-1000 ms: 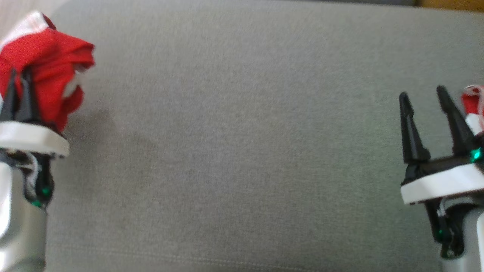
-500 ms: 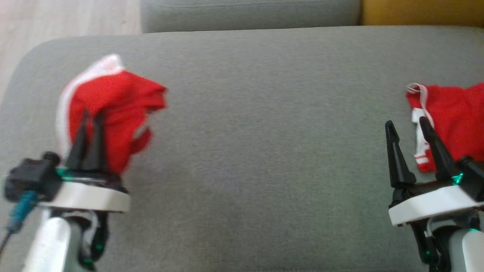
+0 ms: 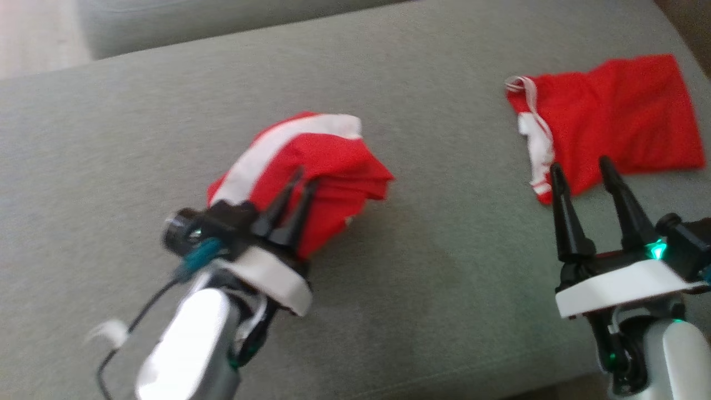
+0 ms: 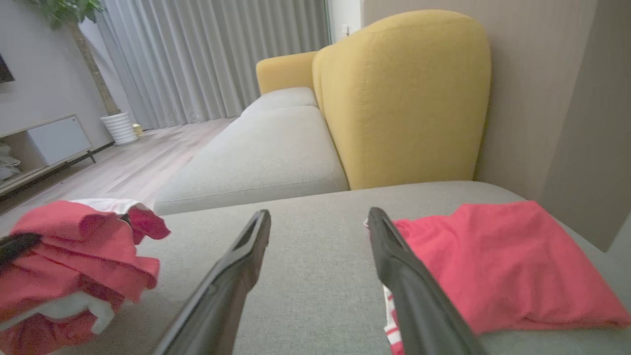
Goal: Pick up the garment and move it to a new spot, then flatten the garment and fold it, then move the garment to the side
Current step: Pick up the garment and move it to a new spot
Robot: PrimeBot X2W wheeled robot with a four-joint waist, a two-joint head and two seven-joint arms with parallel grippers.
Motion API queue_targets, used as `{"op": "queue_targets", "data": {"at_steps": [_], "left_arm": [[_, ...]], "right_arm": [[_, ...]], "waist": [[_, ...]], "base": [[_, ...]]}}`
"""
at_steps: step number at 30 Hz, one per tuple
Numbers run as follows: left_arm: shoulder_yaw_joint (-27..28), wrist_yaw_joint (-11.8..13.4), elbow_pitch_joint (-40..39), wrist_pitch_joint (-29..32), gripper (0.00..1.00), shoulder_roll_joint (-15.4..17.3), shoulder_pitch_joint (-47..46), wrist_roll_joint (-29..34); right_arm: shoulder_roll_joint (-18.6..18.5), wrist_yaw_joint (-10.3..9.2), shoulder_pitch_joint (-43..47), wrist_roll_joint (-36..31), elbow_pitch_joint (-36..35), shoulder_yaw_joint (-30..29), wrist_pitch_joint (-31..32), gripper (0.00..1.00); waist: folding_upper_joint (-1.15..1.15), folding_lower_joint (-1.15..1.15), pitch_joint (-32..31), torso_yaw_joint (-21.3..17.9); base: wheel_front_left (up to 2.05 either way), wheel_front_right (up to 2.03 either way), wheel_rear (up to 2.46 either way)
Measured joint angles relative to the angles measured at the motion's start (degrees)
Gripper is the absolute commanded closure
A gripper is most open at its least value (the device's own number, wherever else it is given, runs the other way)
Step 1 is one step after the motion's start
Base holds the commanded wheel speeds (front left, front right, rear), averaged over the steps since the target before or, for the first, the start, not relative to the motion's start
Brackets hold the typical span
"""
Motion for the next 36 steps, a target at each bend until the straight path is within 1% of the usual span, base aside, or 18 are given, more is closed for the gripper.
{"op": "queue_targets", "data": {"at_steps": [1,2,3,7,8,9,10,15,18,20,23,27,30,33,36], "left_arm": [[-1.07,-0.16,1.69,0.24,1.00,-0.64,-0.86,0.29],[-1.07,-0.16,1.69,0.24,1.00,-0.64,-0.86,0.29],[-3.13,-0.66,5.54,0.64,1.00,-1.55,-2.25,0.78],[-6.53,-0.98,12.63,0.57,1.00,-2.82,-3.67,1.90],[-6.99,-0.98,14.11,0.34,0.73,-3.26,-3.82,1.90],[-7.35,-0.98,15.47,0.04,0.25,-3.61,-4.03,1.90],[-7.87,-0.98,16.57,-0.55,0.00,-3.78,-4.26,1.90],[-9.56,-0.89,18.51,-4.25,0.00,-4.46,-4.38,1.88],[-9.71,-0.93,16.53,-5.93,0.00,-4.92,-3.80,-1.04],[-9.03,-0.87,14.34,-6.48,0.00,-4.94,-2.80,-1.69],[-6.50,0.37,10.07,-6.70,0.00,-4.32,-0.15,-1.66],[-1.36,3.91,3.55,-6.77,0.00,-2.30,3.63,-1.64],[3.13,6.26,0.15,-6.77,0.00,-0.68,5.51,-1.63],[7.06,7.73,-1.87,-6.77,0.00,0.44,6.66,-1.63],[10.55,8.36,-2.34,-6.77,0.00,1.44,7.35,-1.64]], "right_arm": [[0.01,0.00,-0.01,0.16,0.37,0.24,-0.38,0.00],[0.01,0.00,-0.01,0.16,0.37,0.24,-0.38,0.00],[0.12,0.00,-0.02,0.49,1.11,0.63,-0.73,0.00],[0.35,0.00,-0.05,1.10,2.48,0.65,-1.67,0.00],[0.41,0.00,-0.05,1.19,2.76,0.65,-1.85,0.00],[0.45,0.00,-0.05,1.33,2.98,0.66,-2.09,0.00],[0.48,0.00,-0.05,1.32,3.19,0.64,-2.18,0.00],[0.85,0.00,-0.04,1.35,3.60,0.66,-2.26,0.00],[0.96,0.00,-0.02,1.58,3.75,0.23,-2.22,0.00],[0.94,0.00,0.02,1.58,3.74,-0.13,-2.07,0.00],[0.87,0.00,0.23,1.38,3.58,-0.81,-1.49,0.00],[0.58,0.00,0.36,1.15,3.10,-1.24,-0.90,0.00],[0.57,0.00,0.87,0.92,2.61,-1.79,-0.77,0.00],[0.56,0.00,1.96,0.90,2.34,-2.32,-0.27,0.00],[0.55,0.00,2.50,0.88,1.91,-2.48,0.22,0.00]], "waist": [[0.00,0.00,0.37,-0.87],[0.00,0.00,0.37,-0.87],[0.00,0.00,1.13,-2.55],[0.00,0.00,2.47,-5.28],[0.00,0.00,2.73,-5.78],[0.00,0.00,2.93,-6.14],[0.00,0.00,3.05,-6.41],[0.00,0.00,2.26,-5.77],[0.00,0.00,1.40,-4.66],[0.00,0.00,0.70,-3.84],[0.00,0.00,-0.38,-2.28],[0.00,0.00,-1.80,0.06],[0.00,0.00,-2.76,2.00],[0.00,0.00,-3.53,3.95],[0.00,0.00,-4.23,5.79]], "base": [[0.00,0.00,0.00],[0.00,0.00,0.00],[0.00,0.00,0.00],[0.00,0.00,0.00],[0.00,0.00,0.00],[0.00,0.00,0.00],[0.00,0.00,0.00],[0.00,0.00,0.00],[0.00,0.00,0.00],[0.00,0.00,0.00],[0.00,0.00,0.00],[0.00,0.00,0.00],[0.00,0.00,0.00],[0.00,0.00,0.00],[0.00,0.00,0.00]]}}
